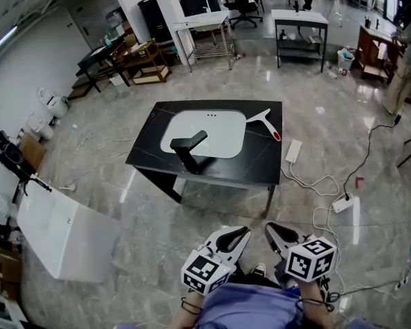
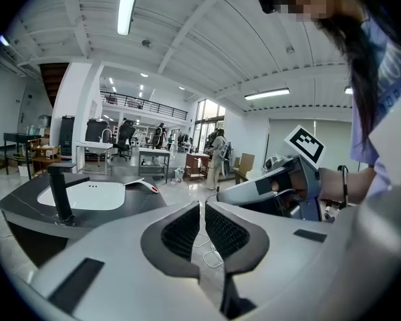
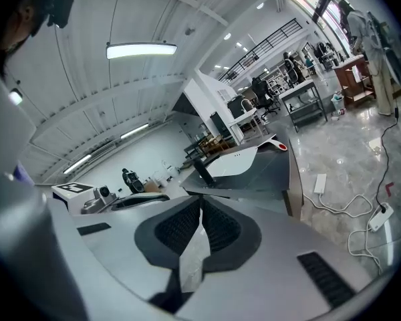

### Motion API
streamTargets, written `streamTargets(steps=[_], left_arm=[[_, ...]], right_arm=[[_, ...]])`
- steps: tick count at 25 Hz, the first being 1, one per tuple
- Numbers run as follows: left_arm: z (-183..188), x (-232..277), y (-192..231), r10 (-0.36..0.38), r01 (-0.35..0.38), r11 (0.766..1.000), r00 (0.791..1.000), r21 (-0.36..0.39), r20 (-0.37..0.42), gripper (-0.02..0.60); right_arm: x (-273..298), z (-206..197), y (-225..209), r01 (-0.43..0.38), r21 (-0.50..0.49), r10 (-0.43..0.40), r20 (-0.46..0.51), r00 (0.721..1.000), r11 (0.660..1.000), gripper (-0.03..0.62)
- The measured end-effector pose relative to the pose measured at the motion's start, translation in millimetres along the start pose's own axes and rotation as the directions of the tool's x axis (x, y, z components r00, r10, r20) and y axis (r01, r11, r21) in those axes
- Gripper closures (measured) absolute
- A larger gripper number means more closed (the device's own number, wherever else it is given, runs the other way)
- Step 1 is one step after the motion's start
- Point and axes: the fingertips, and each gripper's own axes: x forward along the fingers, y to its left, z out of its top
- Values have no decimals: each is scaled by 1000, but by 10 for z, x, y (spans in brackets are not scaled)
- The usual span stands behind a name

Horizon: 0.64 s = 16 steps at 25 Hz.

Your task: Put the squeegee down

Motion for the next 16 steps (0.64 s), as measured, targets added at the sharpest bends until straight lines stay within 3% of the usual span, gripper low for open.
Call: streamTargets(steps=[16], left_arm=[[89, -74, 76, -8, 7, 999, 1000, 34, 12, 555]], right_arm=[[72, 87, 76, 23, -38, -23, 17, 1000, 999, 566]])
